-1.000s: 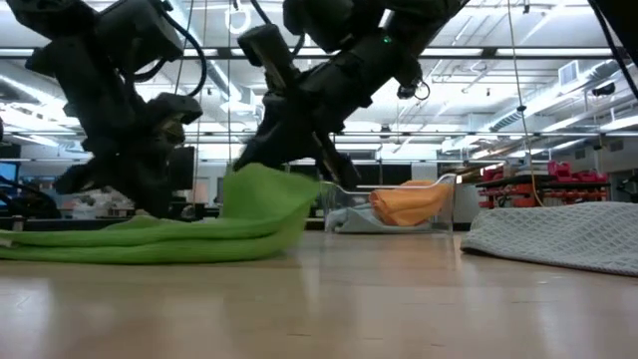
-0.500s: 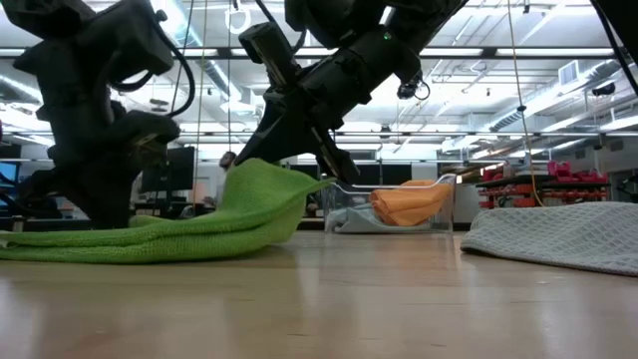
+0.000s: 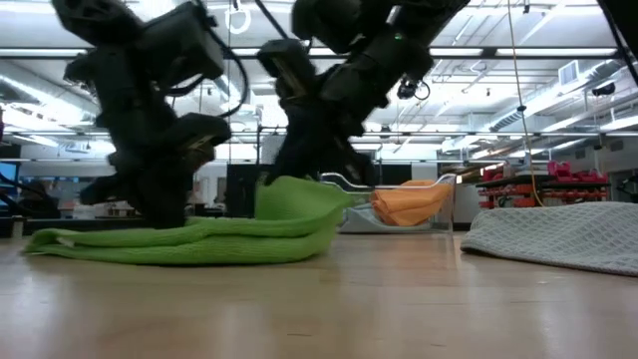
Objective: Fold microfiber towels
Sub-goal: Fold the green microfiber cloth
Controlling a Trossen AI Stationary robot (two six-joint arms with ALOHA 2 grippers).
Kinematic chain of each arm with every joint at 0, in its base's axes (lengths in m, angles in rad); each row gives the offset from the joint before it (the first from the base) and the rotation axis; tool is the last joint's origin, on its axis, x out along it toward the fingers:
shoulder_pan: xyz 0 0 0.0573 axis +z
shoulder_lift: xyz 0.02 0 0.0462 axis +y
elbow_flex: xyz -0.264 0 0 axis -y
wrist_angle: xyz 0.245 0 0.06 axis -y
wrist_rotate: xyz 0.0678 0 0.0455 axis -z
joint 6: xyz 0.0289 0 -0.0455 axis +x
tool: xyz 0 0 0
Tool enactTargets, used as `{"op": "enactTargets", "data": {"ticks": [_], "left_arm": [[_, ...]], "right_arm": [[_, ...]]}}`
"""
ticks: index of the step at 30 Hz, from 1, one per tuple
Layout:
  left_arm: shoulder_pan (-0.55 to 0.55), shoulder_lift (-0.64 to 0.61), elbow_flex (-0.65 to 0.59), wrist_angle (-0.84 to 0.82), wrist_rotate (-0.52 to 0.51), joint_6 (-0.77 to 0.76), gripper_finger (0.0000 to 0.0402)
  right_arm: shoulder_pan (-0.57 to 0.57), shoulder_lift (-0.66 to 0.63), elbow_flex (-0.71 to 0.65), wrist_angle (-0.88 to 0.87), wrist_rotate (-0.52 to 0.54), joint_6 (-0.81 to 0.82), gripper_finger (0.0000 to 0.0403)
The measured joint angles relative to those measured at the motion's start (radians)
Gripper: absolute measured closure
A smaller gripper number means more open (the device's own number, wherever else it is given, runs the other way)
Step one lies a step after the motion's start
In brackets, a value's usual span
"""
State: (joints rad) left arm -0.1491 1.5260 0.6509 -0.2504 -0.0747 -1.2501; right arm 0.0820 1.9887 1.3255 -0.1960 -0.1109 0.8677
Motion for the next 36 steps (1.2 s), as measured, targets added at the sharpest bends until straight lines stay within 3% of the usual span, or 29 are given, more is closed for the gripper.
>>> {"op": "enactTargets", "data": {"ticks": [6, 12, 21, 28, 36], "left_arm": [[0.034, 0.097, 0.091, 0.01, 0.003, 0.056, 0.038], [0.081, 0.182, 0.202, 0.014, 0.009, 0.157, 0.0395], [0.109, 0.289, 0.341, 0.007, 0.048, 0.246, 0.038], [0.095, 0.239, 0.324, -0.061, 0.004, 0.275, 0.0396], [0.087, 0.086, 0.324, -0.287, -0.115, 0.256, 0.0373]], "right_arm": [[0.019, -0.138, -0.175, 0.017, 0.084, 0.058, 0.0402], [0.041, -0.275, -0.364, 0.145, 0.135, 0.19, 0.0402], [0.055, -0.206, -0.332, 0.203, 0.142, 0.211, 0.0403], [0.035, -0.186, -0.33, 0.236, 0.138, 0.214, 0.0403], [0.003, -0.173, -0.324, 0.278, 0.116, 0.206, 0.0403]]}}
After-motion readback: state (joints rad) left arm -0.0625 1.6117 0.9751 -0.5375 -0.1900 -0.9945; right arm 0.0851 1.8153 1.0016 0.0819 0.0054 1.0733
